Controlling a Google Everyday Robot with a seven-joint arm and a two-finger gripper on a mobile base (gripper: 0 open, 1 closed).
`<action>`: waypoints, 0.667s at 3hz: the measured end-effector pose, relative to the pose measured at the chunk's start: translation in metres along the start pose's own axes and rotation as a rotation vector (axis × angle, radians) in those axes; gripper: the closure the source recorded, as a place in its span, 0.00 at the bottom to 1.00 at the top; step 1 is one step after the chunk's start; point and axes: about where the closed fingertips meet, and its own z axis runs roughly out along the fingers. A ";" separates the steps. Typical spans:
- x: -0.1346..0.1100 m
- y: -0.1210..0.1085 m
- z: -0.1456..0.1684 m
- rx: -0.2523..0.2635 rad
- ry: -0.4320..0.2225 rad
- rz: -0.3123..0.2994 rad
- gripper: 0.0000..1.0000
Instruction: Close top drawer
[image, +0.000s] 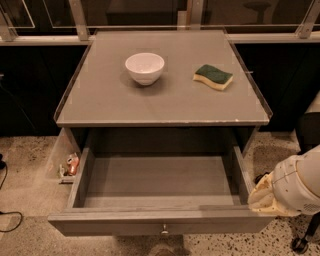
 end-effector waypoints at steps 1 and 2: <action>0.006 0.011 0.035 -0.010 -0.075 0.035 1.00; 0.007 0.021 0.078 0.013 -0.189 0.068 1.00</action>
Offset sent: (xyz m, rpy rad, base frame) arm -0.0086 0.0320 -0.1262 0.3395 -0.0722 -0.0859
